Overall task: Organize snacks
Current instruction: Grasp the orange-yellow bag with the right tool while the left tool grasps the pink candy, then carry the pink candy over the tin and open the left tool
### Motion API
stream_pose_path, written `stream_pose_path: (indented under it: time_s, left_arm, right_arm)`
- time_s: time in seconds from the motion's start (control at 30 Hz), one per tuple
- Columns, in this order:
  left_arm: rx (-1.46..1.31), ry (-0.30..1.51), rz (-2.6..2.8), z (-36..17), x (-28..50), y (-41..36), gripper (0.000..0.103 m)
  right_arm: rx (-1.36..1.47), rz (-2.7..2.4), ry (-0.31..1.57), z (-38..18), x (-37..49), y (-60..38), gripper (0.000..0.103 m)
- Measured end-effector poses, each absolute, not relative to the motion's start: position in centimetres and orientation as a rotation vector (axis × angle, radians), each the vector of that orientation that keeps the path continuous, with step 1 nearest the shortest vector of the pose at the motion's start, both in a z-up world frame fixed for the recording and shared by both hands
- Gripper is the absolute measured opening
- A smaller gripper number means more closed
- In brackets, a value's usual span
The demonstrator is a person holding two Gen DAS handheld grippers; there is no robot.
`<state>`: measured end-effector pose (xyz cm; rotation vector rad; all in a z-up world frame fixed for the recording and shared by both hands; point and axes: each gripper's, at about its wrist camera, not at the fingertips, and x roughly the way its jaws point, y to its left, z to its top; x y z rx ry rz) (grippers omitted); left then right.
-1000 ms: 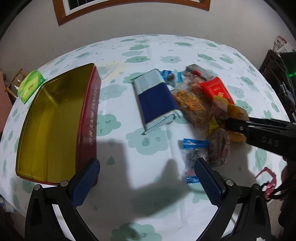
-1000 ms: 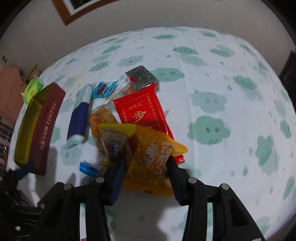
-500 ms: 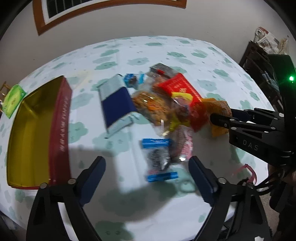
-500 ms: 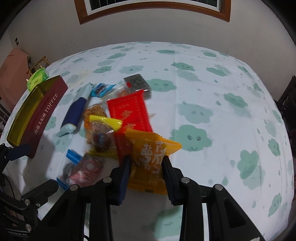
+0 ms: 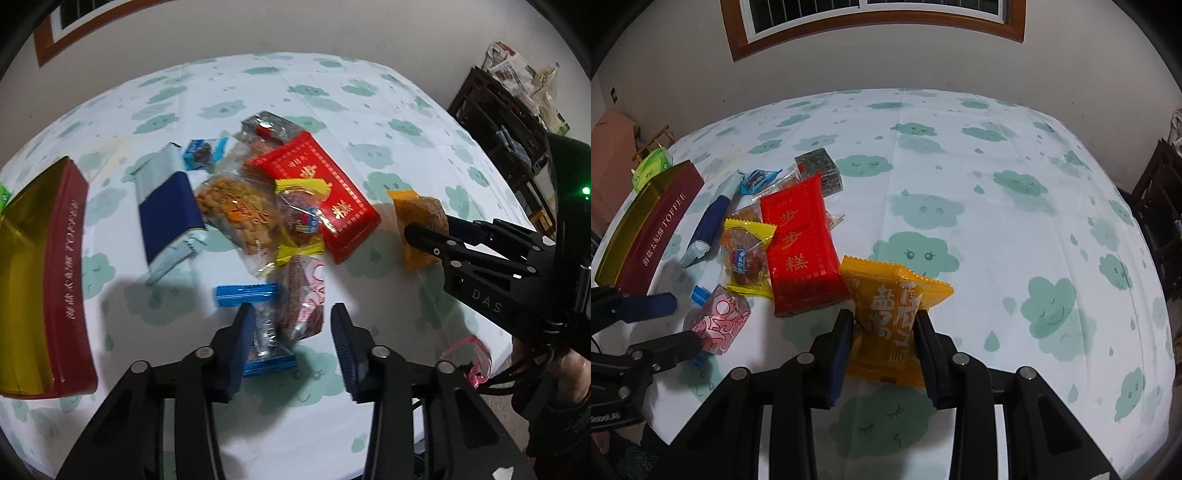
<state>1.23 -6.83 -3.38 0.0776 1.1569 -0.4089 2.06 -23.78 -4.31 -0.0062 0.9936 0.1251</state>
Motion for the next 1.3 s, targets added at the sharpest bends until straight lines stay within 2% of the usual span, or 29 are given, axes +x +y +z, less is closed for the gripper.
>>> stream_pose_path:
  time_s: [0.1,0.43,0.47,0.83,1.3]
  left_arm:
    - [0.086,1.181,-0.438,-3.7,1.5,-7.5,0.027]
    - [0.113,1.235,-0.422,-4.9,2.8,-8.5,0.025]
    - [0.117,1.237,-0.417,-5.1,2.9,-8.6,0.022]
    - [0.103,1.227,-0.406,-4.9,2.9,-8.5,0.019]
    - [0.057,1.108,-0.346,0.8,3.1,-3.7,0.019]
  right_arm:
    - [0.005,0.131,0.990,-4.3,2.0,-23.9,0.034]
    - [0.044,0.146,0.983,-4.4,2.0,-24.4,0.034]
    - [0.046,0.148,0.983,-4.4,2.1,-24.4,0.034]
    - [0.061,0.150,0.988,-4.6,2.2,-24.5,0.034]
    - [0.047,0.134,0.997,-4.7,2.3,-24.3,0.034]
